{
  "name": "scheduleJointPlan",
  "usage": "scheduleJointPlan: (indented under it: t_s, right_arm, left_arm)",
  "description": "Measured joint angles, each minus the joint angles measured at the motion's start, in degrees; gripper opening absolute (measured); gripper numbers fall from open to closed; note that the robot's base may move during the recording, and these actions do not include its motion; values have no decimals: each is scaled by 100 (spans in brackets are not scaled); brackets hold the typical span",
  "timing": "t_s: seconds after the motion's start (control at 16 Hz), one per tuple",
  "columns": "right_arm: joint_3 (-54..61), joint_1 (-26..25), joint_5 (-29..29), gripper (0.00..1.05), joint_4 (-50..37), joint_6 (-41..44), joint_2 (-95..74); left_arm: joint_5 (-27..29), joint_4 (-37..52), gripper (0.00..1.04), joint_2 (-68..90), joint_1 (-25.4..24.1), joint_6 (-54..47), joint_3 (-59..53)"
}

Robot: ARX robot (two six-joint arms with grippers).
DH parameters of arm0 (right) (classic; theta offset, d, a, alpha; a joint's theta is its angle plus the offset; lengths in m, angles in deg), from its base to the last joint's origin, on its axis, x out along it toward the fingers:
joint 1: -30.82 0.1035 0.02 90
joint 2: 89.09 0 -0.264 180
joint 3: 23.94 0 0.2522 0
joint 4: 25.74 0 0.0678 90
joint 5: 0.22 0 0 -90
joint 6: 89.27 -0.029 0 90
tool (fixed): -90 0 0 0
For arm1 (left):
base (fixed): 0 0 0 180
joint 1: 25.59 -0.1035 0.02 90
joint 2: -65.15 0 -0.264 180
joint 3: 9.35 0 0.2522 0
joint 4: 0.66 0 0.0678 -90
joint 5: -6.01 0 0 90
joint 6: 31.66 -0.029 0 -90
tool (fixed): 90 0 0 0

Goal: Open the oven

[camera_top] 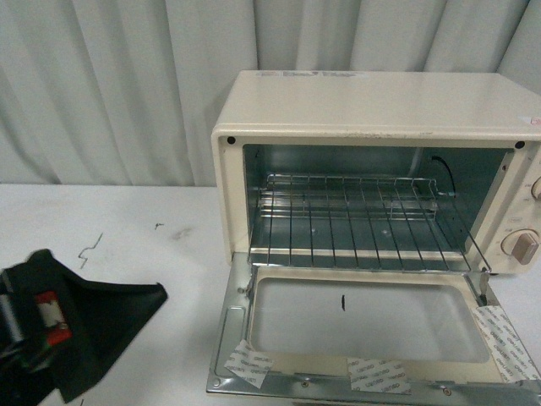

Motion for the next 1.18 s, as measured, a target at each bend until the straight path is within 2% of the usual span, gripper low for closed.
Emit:
scheduleJointPlan:
  t_s: [0.12, 0.25, 0.37, 0.44, 0.5, 0.56, 0.62, 0.69, 0.75, 0.81, 0.87, 1.0, 1.18]
  right_arm:
    - [0, 0, 0, 98, 0, 0, 0]
    - [0, 0, 0, 98, -2, 0, 0]
    - [0, 0, 0, 98, 0, 0, 0]
    - [0, 0, 0, 98, 0, 0, 0]
    - [0, 0, 0, 98, 0, 0, 0]
    - [0, 0, 4, 98, -4, 0, 0]
    - [0, 0, -13, 98, 0, 0, 0]
    - [0, 0, -9, 98, 0, 0, 0]
    - [0, 0, 0, 98, 0, 0, 0]
    - [0, 0, 2, 98, -2, 0, 0]
    - [0, 0, -2, 98, 0, 0, 0]
    - [0, 0, 4, 98, -2, 0, 0]
    - [0, 0, 2, 98, 0, 0, 0]
  left_arm:
    - [-11, -664, 98, -1078, -457, -647, -105]
    - [22, -1147, 98, -2092, -466, -1060, -109]
    - [170, -1464, 98, -2463, -328, -1272, -24]
    - [494, -1644, 98, -2490, -146, -1412, 142]
    - [1473, -570, 89, -2306, 214, -1961, 35]
    - [2304, -31, 78, -2424, 229, -2645, -136]
    - [2811, -72, 66, -2776, -7, -3340, -310]
    - [2813, -275, 53, -3112, -227, -3683, -444]
    - [2334, -544, 13, -3672, -625, -4028, -903]
    - [2059, -1279, 2, -4636, -903, -4054, -933]
    - [1539, -1867, 2, -5261, -1530, -4050, -935]
    - [1456, -2369, 2, -5770, -1486, -4054, -935]
    - [1458, -2671, 2, -6111, -1488, -4054, -935]
